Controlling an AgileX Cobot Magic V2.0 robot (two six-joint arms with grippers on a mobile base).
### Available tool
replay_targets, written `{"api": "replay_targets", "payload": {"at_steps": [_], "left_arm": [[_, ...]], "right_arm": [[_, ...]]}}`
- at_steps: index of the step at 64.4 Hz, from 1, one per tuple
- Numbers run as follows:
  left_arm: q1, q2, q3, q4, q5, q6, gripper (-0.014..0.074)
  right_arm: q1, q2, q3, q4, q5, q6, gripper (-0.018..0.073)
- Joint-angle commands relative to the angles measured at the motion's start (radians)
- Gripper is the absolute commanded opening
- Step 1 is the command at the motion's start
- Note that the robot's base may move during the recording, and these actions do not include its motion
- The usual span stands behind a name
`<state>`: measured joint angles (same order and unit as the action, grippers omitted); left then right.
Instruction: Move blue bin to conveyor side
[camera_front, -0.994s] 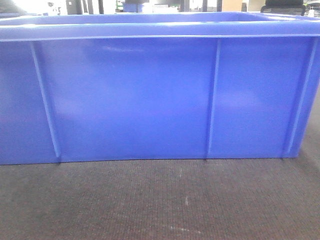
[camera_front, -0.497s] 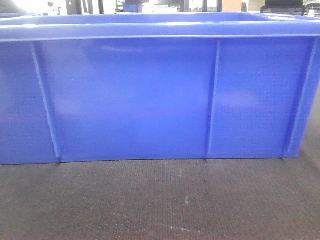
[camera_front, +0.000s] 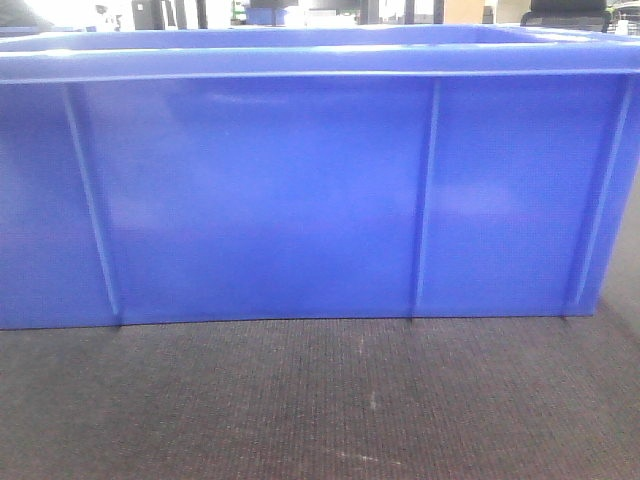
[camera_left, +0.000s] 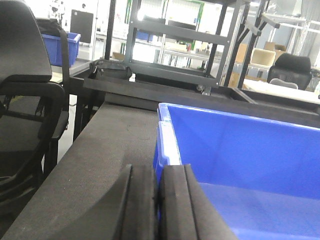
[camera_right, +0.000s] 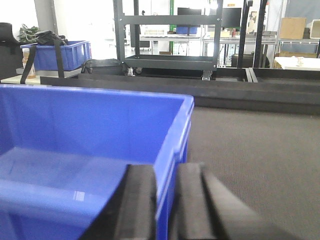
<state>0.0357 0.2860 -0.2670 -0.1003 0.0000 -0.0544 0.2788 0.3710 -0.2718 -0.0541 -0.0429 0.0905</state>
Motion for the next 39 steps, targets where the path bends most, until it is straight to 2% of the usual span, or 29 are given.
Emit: {"api": "replay_targets", "payload": {"at_steps": [1,8,39], "left_arm": [[0.001,-0.046,0.013,0.001,-0.022,-0.003,0.0002],[0.001,-0.083,0.013,0.001,-0.028,-0.003,0.0002],[0.001,-0.095,0.013,0.001,-0.032,-0.003,0.0002]], "right_arm": [[-0.005,-0.075,0.053,-0.005,-0.038,-0.007,0.0142],[-0.005,-0.144,0.067,-0.005,-0.026,-0.007,0.0185],[-0.005,-0.177,0.067,-0.005,-0.048,-0.007,0.0183]]}}
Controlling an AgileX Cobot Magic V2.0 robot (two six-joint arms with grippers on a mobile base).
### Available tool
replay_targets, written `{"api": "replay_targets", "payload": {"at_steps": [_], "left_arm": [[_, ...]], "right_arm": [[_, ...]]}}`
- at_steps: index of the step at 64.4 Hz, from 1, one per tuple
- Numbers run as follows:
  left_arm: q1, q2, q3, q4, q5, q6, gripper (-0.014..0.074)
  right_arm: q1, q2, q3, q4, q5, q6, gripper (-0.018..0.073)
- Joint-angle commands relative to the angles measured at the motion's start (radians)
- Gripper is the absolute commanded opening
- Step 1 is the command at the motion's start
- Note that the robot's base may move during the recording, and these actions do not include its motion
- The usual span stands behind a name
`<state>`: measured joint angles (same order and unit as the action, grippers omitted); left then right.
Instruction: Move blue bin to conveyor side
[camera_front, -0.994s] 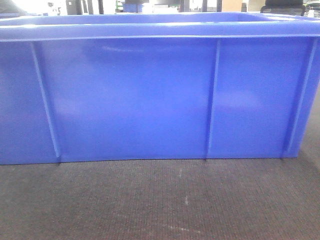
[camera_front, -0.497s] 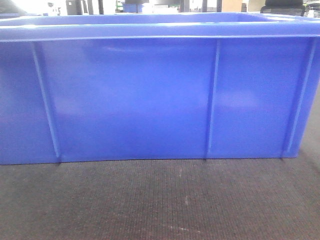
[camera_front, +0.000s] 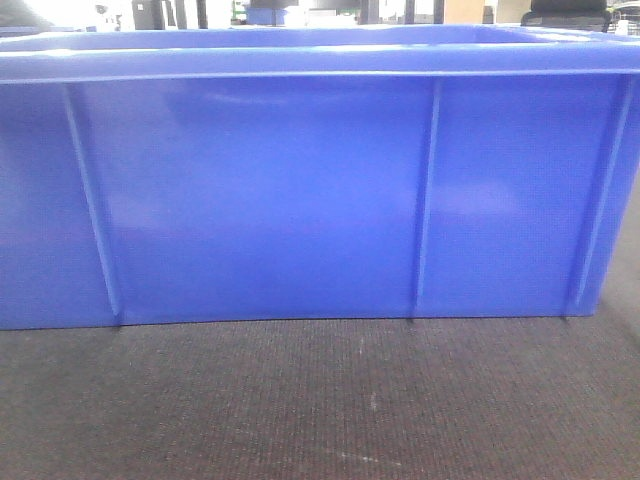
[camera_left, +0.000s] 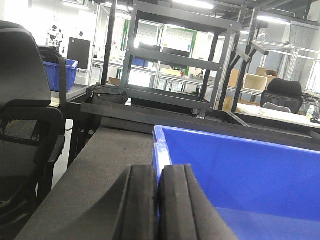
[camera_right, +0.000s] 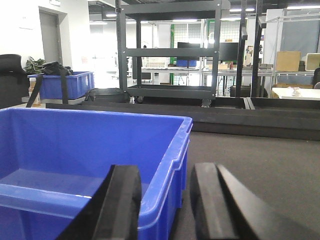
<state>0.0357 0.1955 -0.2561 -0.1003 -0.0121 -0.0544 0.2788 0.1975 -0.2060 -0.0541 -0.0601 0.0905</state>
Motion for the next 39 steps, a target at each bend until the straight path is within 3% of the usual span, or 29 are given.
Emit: {"api": "replay_targets", "payload": {"at_steps": [1,18,30,39], "left_arm": [[0.001,-0.004,0.002,0.001,-0.020,-0.003,0.0002],[0.001,-0.004,0.002,0.001,-0.020,-0.003,0.0002],[0.001,-0.004,0.002,0.001,-0.020,-0.003,0.0002],[0.001,-0.004,0.002,0.001,-0.020,-0.003,0.0002]], "right_arm": [[-0.005,-0.004,0.002,-0.005,-0.031,-0.007,0.0183],[-0.008,-0.024,0.016,-0.005,-0.016,-0.007,0.0183],[-0.087,-0.101,0.121,0.007,-0.015,-0.007,0.0179],[-0.120,-0.183,0.198,0.007,-0.017,-0.007,-0.0009]]}}
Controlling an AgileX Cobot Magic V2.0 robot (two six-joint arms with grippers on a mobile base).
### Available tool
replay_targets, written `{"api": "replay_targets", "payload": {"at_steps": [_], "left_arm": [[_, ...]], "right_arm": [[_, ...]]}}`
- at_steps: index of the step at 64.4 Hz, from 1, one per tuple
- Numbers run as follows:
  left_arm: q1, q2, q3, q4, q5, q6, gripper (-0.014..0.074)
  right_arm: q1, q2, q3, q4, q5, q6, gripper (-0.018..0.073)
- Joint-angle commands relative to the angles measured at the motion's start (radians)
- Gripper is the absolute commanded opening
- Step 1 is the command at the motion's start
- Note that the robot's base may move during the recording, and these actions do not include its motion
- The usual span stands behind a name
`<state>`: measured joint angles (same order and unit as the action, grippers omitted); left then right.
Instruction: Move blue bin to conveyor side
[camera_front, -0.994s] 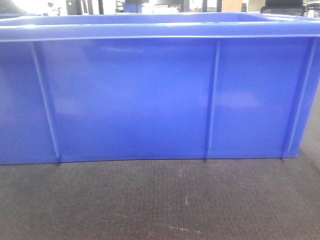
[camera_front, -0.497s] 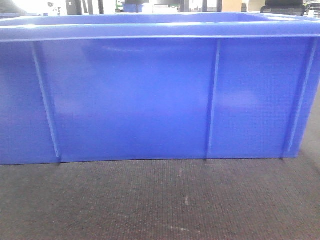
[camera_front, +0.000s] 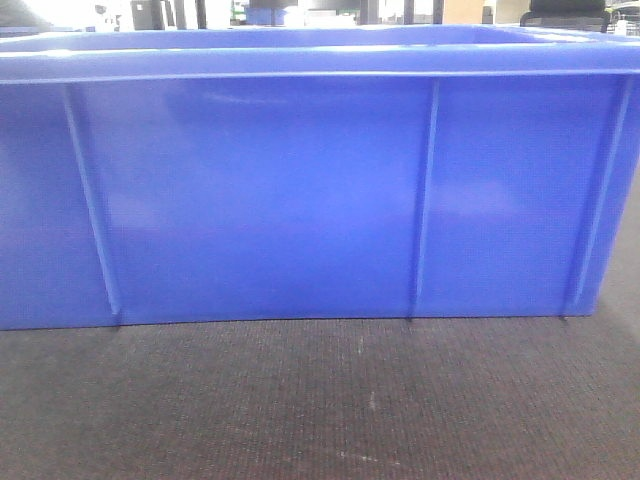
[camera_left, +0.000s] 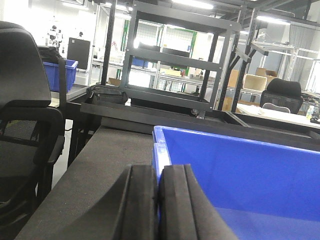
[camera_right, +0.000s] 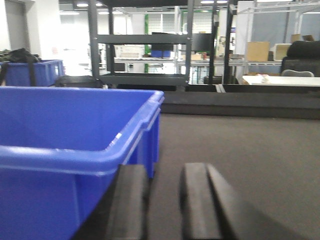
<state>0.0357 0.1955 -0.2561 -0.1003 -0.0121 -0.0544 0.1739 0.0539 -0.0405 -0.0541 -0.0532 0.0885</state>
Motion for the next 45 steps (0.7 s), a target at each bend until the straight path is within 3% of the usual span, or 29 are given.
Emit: {"api": "replay_targets", "payload": {"at_steps": [1,4,13,27,45], "left_arm": [[0.001,-0.004,0.002,0.001,-0.020,-0.003,0.0002],[0.001,-0.004,0.002,0.001,-0.020,-0.003,0.0002],[0.001,-0.004,0.002,0.001,-0.022,-0.003,0.0002],[0.001,-0.004,0.002,0.001,-0.022,-0.003,0.0002],[0.001,-0.004,0.002,0.001,-0.022,-0.003,0.0002]], "right_arm": [[-0.015,-0.051,0.040,0.007,-0.027,-0.005,-0.0032],[-0.015,-0.054,0.040,0.007,-0.029,-0.005,-0.0101],[-0.022,-0.054,0.040,0.007,0.071,-0.005,-0.0078],[-0.071,-0.054,0.040,0.007,0.072,-0.005,-0.0079],[-0.076,-0.054,0.040,0.022,0.069,-0.066,-0.0079]]}}
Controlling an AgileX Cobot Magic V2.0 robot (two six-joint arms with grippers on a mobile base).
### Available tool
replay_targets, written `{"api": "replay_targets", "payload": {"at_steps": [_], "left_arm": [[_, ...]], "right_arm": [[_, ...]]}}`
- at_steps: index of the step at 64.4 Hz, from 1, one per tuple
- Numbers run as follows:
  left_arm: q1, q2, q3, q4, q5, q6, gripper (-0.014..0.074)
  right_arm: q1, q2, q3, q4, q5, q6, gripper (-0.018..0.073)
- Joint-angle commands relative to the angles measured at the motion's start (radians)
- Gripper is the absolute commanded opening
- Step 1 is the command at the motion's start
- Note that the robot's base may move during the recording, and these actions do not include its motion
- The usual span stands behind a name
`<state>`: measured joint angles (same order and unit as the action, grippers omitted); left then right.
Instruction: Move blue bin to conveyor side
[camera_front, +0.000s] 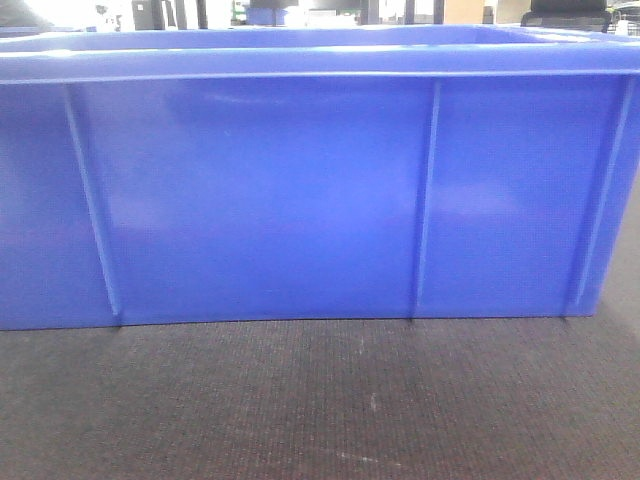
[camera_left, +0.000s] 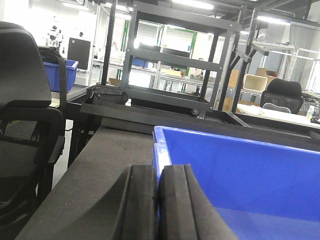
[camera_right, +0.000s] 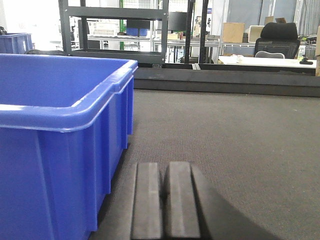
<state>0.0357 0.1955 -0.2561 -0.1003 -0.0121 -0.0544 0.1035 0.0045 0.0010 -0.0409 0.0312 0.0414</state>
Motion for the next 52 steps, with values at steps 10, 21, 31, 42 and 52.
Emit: {"api": "replay_targets", "payload": {"at_steps": [10,21,31,42,52], "left_arm": [[0.001,-0.004,0.002,0.001,-0.022,-0.003,0.0002],[0.001,-0.004,0.002,0.001,-0.022,-0.003,0.0002],[0.001,-0.004,0.002,0.001,-0.022,-0.003,0.0002],[0.001,-0.004,0.002,0.001,-0.022,-0.003,0.0002],[0.001,-0.004,0.002,0.001,-0.022,-0.003,0.0002]], "right_arm": [[-0.005,-0.004,-0.001,0.025,-0.020,-0.018,-0.0079],[-0.005,-0.004,-0.001,0.025,-0.023,-0.018,-0.0079],[-0.005,-0.004,-0.001,0.025,-0.023,-0.018,-0.0079],[-0.005,-0.004,-0.001,0.025,-0.023,-0.018,-0.0079],[-0.005,-0.004,-0.001,0.025,-0.023,-0.018,-0.0079]]}}
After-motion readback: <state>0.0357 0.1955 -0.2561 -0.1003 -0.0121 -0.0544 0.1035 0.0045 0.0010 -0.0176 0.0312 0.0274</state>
